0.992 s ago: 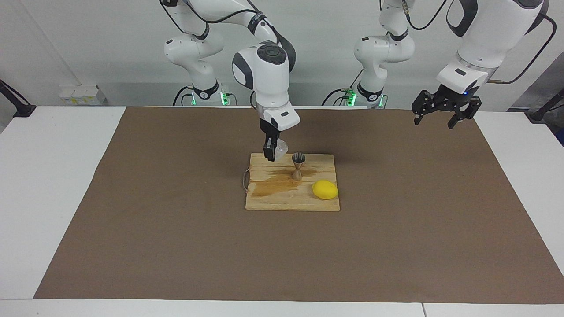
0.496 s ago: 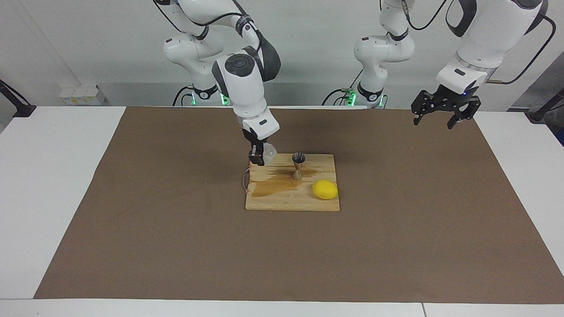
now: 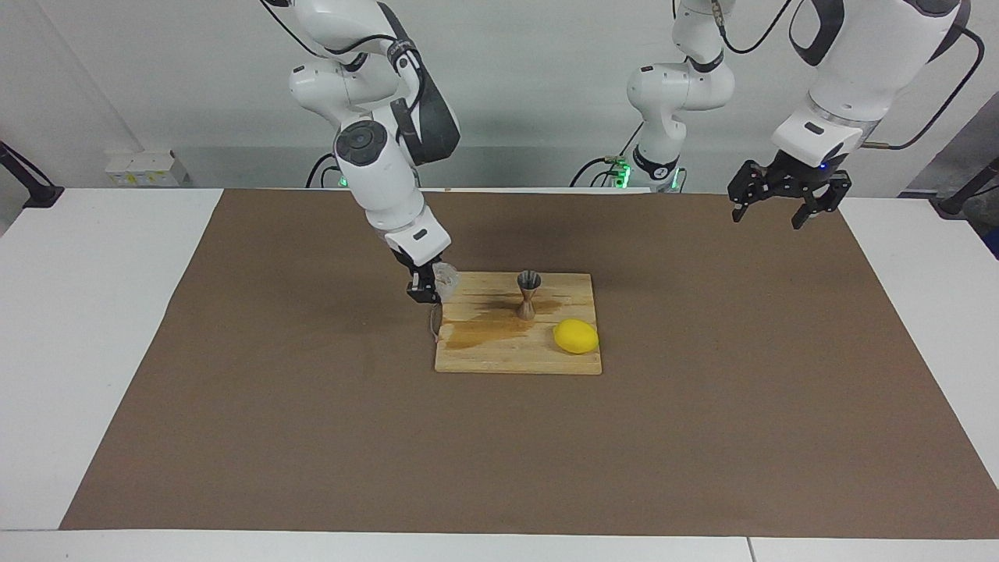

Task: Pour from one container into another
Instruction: 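Tilt the glass cup upright and carry it beside the board, then lower the glass cup onto the mat beside the board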

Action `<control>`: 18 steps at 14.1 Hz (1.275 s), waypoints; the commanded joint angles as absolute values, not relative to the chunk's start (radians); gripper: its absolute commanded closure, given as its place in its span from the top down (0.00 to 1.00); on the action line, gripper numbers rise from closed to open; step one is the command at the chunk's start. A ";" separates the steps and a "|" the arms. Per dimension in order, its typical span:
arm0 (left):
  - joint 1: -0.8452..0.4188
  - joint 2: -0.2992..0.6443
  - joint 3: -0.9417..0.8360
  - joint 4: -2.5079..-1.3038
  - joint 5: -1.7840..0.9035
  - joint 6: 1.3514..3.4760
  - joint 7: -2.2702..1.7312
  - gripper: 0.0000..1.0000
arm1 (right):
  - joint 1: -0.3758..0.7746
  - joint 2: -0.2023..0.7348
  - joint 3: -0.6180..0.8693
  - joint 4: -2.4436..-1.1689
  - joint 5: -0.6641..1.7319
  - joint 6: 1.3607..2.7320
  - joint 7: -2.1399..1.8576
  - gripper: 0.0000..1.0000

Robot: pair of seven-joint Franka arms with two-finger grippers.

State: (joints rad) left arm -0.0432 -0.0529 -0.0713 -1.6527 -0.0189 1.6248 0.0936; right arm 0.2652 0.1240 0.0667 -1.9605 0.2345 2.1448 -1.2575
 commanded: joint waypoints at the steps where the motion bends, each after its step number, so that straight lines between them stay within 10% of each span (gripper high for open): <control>1: -0.054 -0.049 -0.061 -1.649 -0.023 1.638 0.097 1.00 | 0.209 0.061 0.075 -2.081 0.331 2.215 -1.403 0.18; 18: -0.058 -0.044 -0.061 -1.649 -0.023 1.637 0.095 1.00 | -0.003 0.083 0.075 -2.250 0.448 2.378 -1.778 0.18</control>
State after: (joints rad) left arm -0.0457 -0.0495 -0.0712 -1.6527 -0.0189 1.6264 0.0936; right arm 0.0267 0.0844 0.0640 -2.2230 0.3950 2.3500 -1.7045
